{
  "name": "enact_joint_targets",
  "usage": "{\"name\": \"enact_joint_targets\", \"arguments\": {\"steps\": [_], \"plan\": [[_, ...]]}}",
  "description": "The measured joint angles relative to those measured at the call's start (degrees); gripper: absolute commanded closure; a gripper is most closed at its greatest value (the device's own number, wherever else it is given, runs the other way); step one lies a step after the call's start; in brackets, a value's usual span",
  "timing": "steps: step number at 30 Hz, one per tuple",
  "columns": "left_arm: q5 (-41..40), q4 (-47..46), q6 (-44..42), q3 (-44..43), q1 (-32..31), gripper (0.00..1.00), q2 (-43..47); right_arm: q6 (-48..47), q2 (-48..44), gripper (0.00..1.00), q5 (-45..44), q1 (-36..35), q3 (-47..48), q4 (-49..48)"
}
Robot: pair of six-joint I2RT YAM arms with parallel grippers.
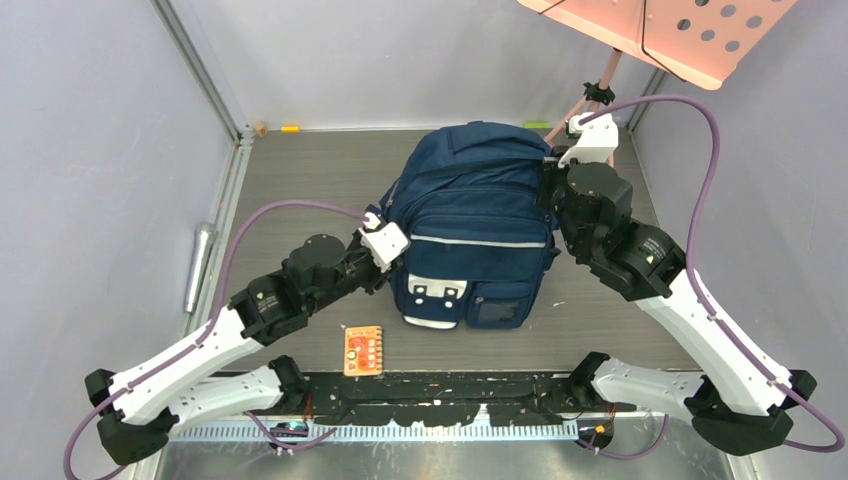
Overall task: Pack the student bag
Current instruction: Zip the student bag at the center of the board.
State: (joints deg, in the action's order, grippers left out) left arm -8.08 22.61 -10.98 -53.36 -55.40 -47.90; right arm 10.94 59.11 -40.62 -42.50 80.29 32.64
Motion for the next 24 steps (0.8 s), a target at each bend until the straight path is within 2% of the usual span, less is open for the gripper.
{"name": "enact_joint_targets", "arguments": {"steps": [4,9,17,24], "plan": [[0.6,-0.1,0.3,0.0,0.0,0.59,-0.6,0.0,-0.8,1.0,0.0,0.1,-0.4,0.1],[0.2,-1.0,0.6,0.0,0.0,0.67,-1.5,0.0,-1.4,0.99,0.0,0.2,-0.7,0.4],[-2.2,-6.6,3.3,1.2,0.0,0.71,-1.8,0.0,-2.1,1.0,-0.4,0.3,-1.2,0.4],[-0.5,-9.8,5.5,2.4,-0.1,0.77,-2.0,0.0,-2.6,0.99,-1.3,0.5,-1.5,0.5]]}}
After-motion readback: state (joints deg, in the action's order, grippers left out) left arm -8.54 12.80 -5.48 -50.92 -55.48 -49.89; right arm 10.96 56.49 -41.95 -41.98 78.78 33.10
